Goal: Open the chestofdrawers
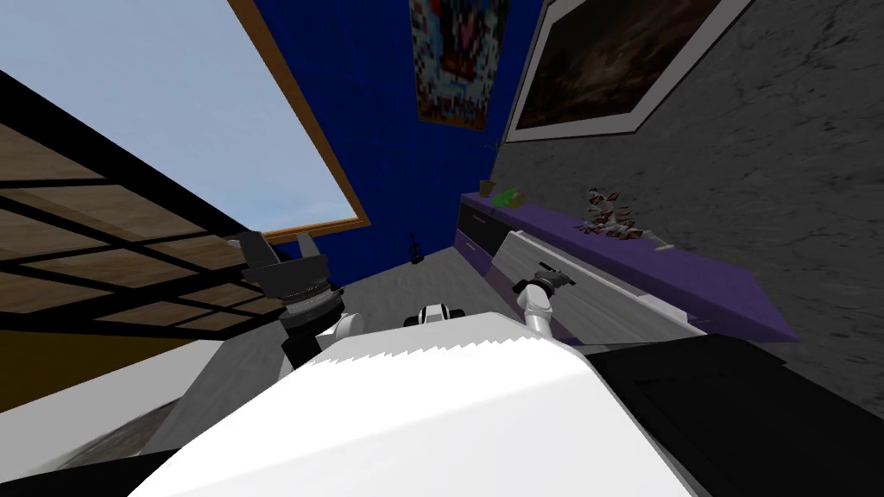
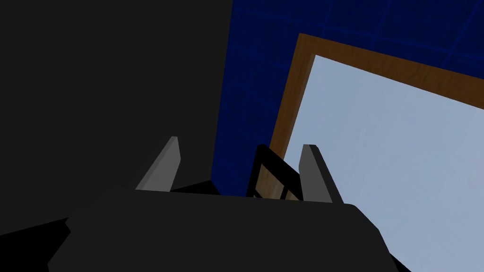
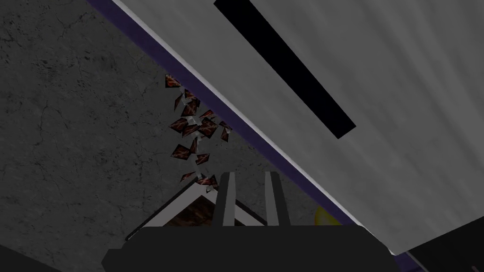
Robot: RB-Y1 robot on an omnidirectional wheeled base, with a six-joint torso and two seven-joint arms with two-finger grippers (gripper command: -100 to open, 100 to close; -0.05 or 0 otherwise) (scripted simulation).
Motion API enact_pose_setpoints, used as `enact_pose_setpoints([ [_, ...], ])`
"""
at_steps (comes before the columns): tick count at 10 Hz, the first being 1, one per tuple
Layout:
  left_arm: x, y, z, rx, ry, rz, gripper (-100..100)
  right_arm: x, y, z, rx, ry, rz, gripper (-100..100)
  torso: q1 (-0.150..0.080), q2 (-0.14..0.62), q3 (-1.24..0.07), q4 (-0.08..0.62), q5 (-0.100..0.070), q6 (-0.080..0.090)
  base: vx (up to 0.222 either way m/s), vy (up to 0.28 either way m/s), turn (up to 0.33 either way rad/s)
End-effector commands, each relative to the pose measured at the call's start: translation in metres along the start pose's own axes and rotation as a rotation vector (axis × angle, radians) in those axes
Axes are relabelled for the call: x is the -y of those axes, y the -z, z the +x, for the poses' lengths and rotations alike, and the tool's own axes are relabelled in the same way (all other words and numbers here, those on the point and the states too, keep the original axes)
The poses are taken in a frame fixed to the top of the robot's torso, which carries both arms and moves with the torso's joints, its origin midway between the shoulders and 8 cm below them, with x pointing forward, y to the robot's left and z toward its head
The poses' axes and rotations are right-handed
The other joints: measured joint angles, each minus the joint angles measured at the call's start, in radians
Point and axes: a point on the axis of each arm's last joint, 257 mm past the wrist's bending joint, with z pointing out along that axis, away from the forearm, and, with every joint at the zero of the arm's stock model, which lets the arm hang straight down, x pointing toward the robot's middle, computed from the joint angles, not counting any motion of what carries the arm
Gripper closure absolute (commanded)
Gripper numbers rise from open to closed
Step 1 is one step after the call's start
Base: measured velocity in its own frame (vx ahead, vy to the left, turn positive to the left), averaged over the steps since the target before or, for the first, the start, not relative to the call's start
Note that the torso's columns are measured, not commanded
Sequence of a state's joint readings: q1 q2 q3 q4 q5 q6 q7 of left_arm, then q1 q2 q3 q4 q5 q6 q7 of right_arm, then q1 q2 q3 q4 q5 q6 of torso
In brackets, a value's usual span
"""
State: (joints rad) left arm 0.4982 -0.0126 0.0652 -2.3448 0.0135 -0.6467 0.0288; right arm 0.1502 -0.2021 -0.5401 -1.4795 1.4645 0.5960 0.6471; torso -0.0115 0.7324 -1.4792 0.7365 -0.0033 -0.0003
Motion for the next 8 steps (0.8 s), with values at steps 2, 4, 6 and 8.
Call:
enact_pose_setpoints([
  [2,0.0,0.0,0.0,0.0,0.0,0.0,0,-0.022,0.012,0.012,-0.01,-0.011,-0.039,-100,0.006,0.002,0.001,0.0,0.002,0.0,0.093,-0.154,0.07],
  [4,0.0,0.0,0.0,0.0,0.0,0.0,0,-0.032,0.018,0.018,-0.015,-0.015,-0.057,-100,0.012,0.007,0.004,0.002,0.004,0.0,0.066,-0.15,0.058],
  [6,0.0,0.0,0.0,0.0,0.0,0.0,0,-0.031,0.015,0.017,-0.017,-0.017,-0.059,-100,0.017,0.009,0.005,0.002,0.005,0.0,0.032,-0.07,0.0],
  [8,0.0,0.0,0.0,0.0,0.0,0.0,0,-0.03,0.016,0.017,-0.016,-0.016,-0.057,100,0.013,0.006,0.003,0.002,0.003,0.0,0.015,-0.03,0.009],
])
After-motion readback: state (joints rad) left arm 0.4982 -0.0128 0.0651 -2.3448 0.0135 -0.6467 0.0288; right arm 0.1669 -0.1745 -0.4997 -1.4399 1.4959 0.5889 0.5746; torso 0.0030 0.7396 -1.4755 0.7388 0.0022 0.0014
